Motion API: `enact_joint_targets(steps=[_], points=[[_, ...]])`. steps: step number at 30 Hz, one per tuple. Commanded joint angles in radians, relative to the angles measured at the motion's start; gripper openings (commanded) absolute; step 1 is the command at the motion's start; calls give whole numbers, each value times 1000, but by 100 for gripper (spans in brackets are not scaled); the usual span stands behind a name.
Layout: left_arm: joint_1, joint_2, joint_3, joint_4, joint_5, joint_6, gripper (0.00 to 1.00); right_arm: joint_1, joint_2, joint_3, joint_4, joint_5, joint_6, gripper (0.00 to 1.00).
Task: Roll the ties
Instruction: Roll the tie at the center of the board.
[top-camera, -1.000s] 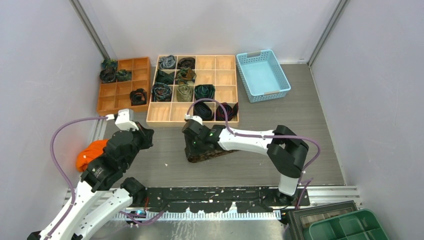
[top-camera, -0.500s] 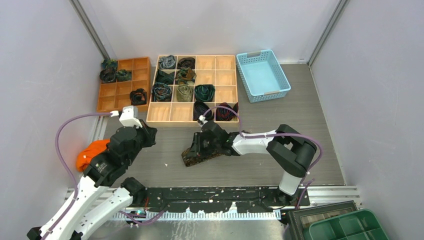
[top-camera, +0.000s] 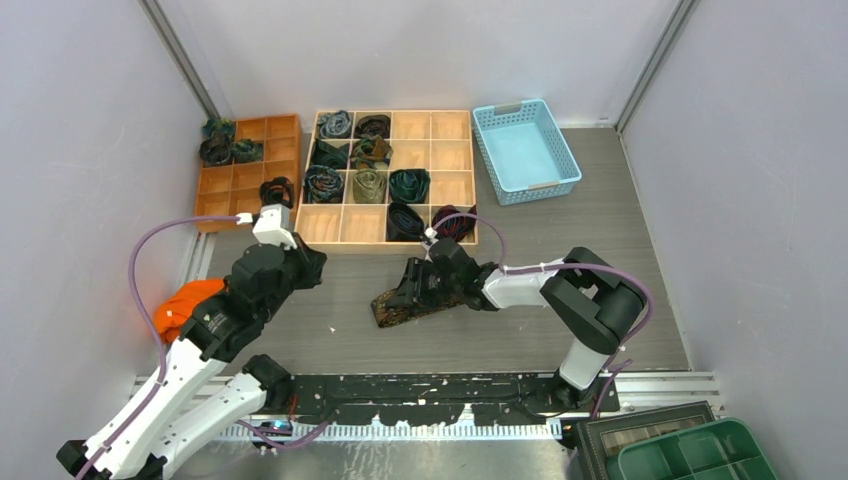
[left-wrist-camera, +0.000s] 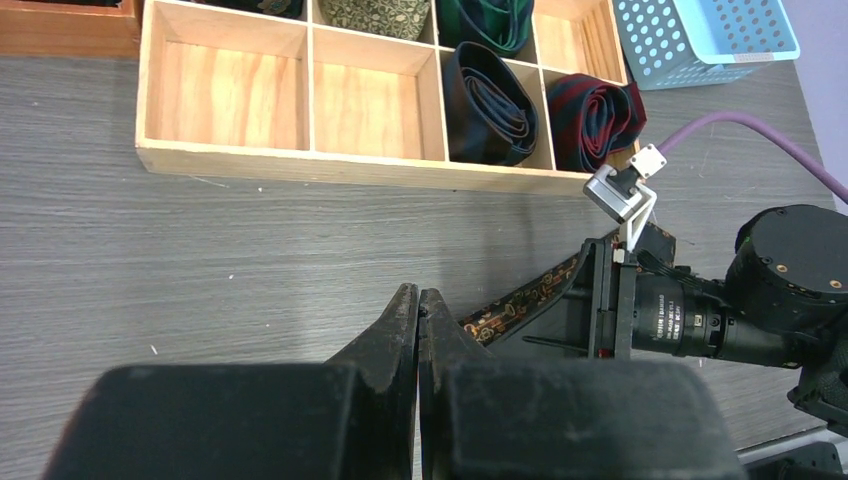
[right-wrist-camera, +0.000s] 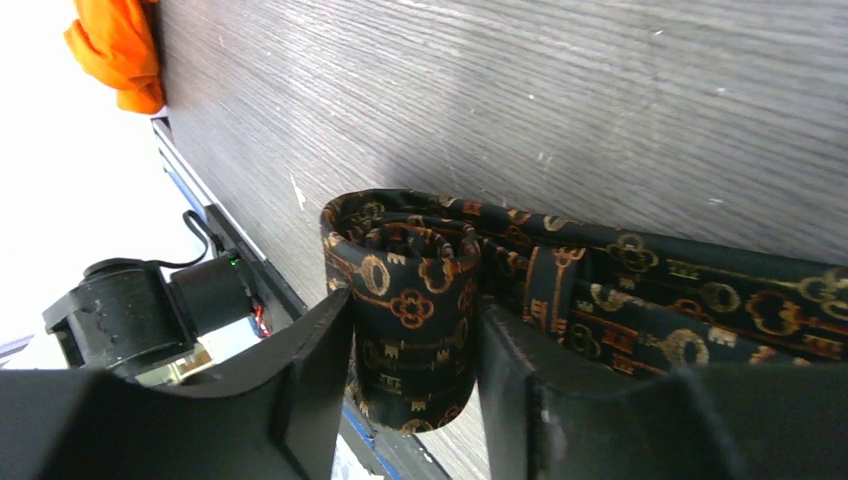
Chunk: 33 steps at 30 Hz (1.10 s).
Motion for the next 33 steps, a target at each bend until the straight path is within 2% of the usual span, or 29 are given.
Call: enact_joint_targets(steps=[1,3,12,19,25,29,33], points=[[2,0,30,64,24,-5,0,-7,-50,9,-45,25,-46,57],[1,2,26,68,29,-4,0,-6,-72,17,-77,38,-62,61],[3,3,11,85,47,-7,0,-5,-181,101,-366,149,-159,61],[2,3,3,82,54,-7,0,9,-113,143,-511,238,-221,60],[3,-33,6,50,41,-4,0,84,-66,223,-656,438,-255,58],[3,-55,17,24,26,-1,0,134,-79,291,-730,521,-261,57],[1,-98,49,-24,-34,-12,0,226,-116,394,-819,678,-264,58]])
